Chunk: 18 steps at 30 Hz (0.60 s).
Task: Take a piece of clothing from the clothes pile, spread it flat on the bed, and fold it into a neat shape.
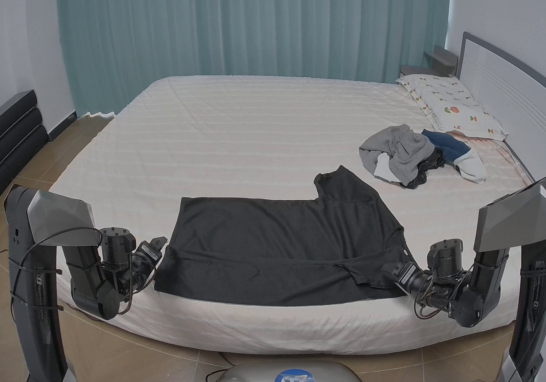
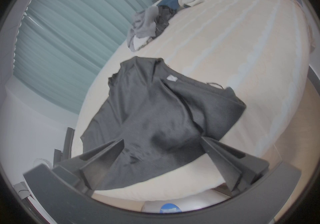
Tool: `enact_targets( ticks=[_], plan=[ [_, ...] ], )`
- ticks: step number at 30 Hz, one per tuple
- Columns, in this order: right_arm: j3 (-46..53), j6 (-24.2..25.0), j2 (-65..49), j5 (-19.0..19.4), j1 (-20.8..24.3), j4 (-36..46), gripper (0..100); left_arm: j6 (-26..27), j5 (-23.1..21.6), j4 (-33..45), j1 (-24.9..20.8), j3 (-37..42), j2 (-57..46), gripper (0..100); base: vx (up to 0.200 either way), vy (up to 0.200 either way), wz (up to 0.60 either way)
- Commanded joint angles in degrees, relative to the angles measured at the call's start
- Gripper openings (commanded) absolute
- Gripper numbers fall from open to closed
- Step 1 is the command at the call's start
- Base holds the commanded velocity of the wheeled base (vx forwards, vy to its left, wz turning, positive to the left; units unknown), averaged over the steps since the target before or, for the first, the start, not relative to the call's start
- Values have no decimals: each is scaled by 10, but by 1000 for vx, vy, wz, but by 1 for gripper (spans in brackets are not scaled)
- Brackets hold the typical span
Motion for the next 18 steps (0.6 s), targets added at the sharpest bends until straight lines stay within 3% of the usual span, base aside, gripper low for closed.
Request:
enact_targets(
  ticks=[1,6,11,18],
  plan=[
    [12,5,-43,10,-14,-37,100,0,13,-9,0,6,-4,100,0,0,0],
    [19,10,-47,29,-23,-62,100,0,32,-33,-8,5,-4,100,0,0,0],
    [19,66,-50,43,-30,-83,100,-5,33,-34,-10,6,-5,100,0,0,0],
    [21,67,-43,58,-34,-86,100,-1,34,-34,-10,2,1,100,0,171,0]
  ],
)
